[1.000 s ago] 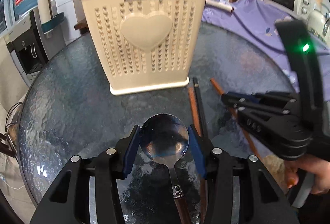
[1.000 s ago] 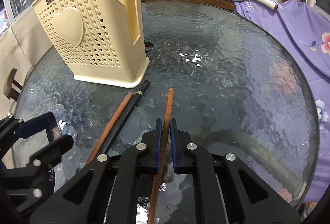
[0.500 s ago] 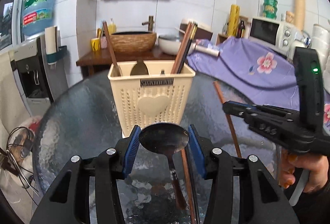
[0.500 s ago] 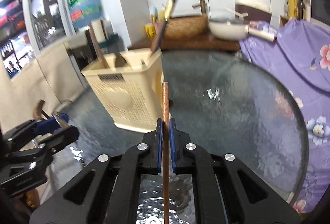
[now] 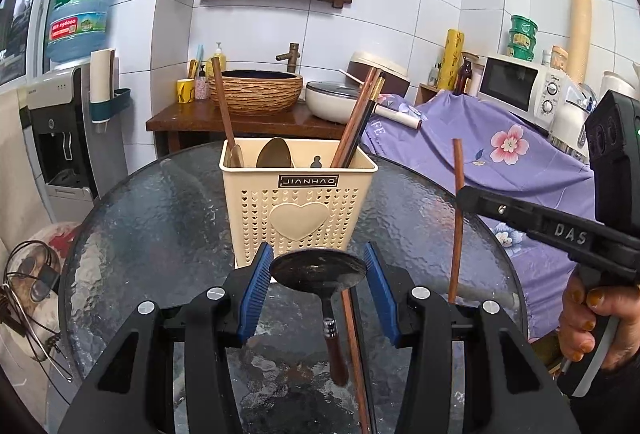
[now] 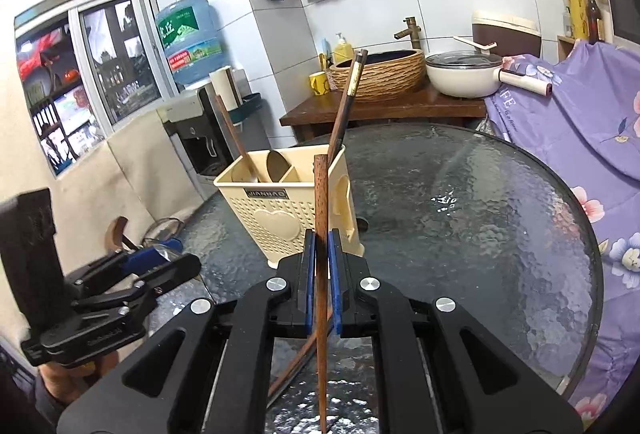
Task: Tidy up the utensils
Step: 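Lift the spoon and wooden chopstick and carry both above the cream holder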
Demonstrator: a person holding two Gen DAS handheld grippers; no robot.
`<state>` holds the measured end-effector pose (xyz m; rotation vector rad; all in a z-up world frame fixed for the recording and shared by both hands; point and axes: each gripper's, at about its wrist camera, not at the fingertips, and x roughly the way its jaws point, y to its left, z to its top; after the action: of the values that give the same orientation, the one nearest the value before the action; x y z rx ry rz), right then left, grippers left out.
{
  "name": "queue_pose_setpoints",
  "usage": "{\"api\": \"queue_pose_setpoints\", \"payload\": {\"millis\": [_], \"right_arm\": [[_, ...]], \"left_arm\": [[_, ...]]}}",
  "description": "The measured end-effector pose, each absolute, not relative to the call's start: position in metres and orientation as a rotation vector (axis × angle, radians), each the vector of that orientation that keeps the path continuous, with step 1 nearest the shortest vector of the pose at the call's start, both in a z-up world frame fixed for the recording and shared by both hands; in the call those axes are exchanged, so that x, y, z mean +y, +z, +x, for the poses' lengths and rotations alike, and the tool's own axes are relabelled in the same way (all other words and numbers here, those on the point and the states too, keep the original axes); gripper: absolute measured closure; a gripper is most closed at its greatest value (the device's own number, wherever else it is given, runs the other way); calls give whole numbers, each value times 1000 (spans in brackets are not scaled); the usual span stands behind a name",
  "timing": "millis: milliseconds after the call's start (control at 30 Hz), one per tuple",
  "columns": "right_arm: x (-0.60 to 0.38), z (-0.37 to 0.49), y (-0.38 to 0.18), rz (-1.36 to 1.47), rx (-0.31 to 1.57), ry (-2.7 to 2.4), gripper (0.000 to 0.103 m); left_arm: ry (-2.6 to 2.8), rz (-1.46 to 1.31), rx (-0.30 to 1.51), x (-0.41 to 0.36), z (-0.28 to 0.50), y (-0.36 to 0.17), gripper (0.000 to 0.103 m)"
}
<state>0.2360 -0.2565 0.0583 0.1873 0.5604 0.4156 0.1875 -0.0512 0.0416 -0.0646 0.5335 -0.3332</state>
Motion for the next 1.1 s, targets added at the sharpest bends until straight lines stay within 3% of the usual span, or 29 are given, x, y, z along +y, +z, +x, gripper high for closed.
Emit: {"api": "queue_pose_setpoints", "payload": {"millis": [600, 1100], "right_arm": [[-238, 234, 127, 122, 462, 500, 96], [-225, 284, 238, 154, 295, 475, 96]], "left_arm": [[-360, -31, 478, -45, 196, 81, 57], [-281, -46, 357, -30, 263, 187, 57]]}}
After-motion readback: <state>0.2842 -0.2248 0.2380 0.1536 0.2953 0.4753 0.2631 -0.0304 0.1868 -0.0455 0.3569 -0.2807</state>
